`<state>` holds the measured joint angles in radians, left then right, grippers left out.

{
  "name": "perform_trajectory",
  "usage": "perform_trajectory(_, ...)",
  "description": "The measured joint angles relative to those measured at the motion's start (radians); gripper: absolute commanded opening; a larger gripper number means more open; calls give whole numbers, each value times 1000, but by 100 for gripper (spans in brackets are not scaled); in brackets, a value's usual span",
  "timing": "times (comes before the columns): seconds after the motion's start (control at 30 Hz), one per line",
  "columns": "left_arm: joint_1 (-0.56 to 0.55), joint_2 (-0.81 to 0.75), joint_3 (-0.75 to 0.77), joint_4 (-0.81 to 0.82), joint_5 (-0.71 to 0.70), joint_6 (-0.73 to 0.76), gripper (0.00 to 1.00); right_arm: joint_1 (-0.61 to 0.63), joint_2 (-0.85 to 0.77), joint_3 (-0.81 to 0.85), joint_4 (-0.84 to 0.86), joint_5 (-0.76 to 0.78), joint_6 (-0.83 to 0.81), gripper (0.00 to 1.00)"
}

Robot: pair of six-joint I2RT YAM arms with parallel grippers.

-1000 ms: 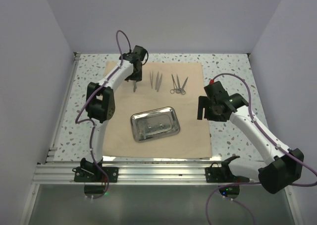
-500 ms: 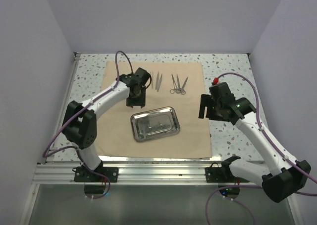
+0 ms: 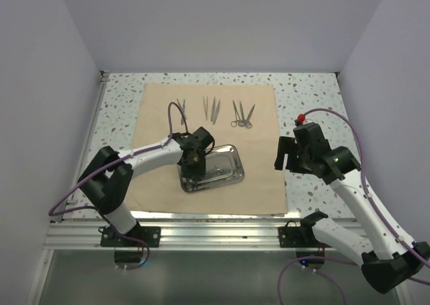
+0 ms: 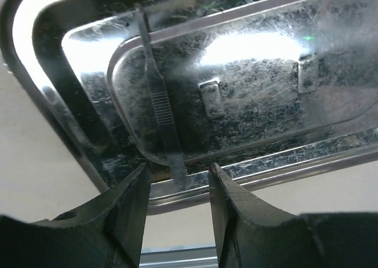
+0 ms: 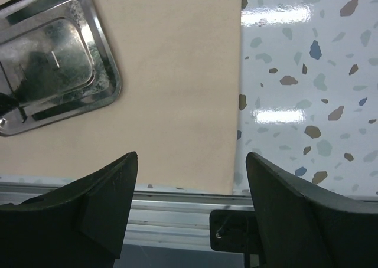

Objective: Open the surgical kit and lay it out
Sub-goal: Pick up the medical item from the container.

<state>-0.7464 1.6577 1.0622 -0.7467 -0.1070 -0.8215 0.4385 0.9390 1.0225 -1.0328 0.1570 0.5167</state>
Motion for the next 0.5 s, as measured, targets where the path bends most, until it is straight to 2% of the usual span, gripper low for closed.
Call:
perform_trajectory(0.13, -34, 18, -46, 60, 18, -42, 46, 0, -25, 0, -16, 0, -1, 78)
perform_trajectory(0.37, -61, 36, -53, 61, 14, -100, 46, 0, -32, 0, -47, 0, -9, 78)
perform_trajectory(0.5, -61, 21, -75, 79, 18, -122, 41, 0, -32, 0, -56, 1, -14, 78)
